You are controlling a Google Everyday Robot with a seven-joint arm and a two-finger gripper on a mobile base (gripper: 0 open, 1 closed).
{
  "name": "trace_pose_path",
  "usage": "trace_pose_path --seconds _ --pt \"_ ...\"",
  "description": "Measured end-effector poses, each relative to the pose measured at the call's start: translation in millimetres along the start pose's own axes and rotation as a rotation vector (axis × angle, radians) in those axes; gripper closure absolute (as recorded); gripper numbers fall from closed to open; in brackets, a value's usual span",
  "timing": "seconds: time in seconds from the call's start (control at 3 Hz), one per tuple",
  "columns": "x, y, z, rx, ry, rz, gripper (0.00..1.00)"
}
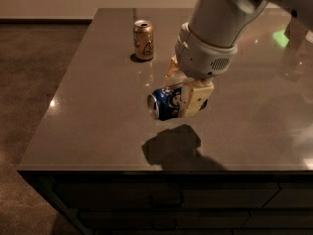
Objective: Pick pepsi can
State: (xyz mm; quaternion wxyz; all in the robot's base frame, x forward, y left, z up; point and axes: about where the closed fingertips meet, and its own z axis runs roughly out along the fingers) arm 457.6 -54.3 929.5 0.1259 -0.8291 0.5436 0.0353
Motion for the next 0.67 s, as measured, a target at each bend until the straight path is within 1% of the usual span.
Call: trace_pose_path --seconds 0.33,0.67 --pt "-3.9 -4.7 -20.2 0.037 -0.029 0.028 1.0" --pt "-3.9 -4.8 -20.2 0.038 -0.029 0.028 1.0"
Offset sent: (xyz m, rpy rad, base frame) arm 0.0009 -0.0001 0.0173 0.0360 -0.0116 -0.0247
